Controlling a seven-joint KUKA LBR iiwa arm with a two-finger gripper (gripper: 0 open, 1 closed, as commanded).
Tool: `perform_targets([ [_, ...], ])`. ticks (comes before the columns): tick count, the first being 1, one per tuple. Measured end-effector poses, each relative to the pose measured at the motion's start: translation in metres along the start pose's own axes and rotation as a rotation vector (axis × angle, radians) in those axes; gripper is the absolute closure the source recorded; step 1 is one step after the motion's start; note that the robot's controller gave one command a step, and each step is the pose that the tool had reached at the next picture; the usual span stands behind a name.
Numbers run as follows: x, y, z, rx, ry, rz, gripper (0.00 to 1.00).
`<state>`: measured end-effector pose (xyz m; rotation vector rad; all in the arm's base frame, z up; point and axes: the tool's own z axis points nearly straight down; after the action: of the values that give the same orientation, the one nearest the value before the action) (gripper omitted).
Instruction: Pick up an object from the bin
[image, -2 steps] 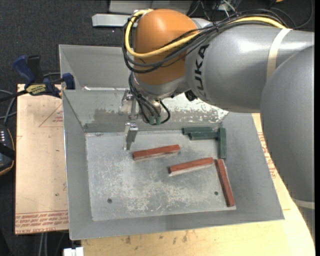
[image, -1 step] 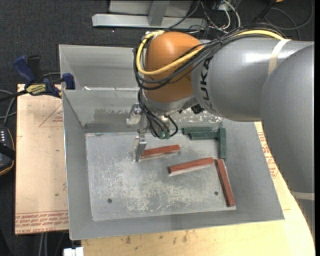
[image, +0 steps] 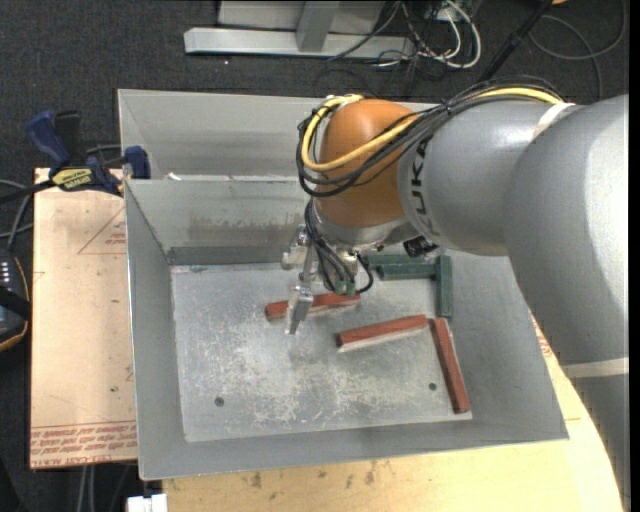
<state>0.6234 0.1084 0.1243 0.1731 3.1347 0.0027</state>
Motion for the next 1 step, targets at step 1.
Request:
perform_targets([
  [1,-0.0109,-0.0113,0.0135,0.001,0.0,-0.238,0.0],
])
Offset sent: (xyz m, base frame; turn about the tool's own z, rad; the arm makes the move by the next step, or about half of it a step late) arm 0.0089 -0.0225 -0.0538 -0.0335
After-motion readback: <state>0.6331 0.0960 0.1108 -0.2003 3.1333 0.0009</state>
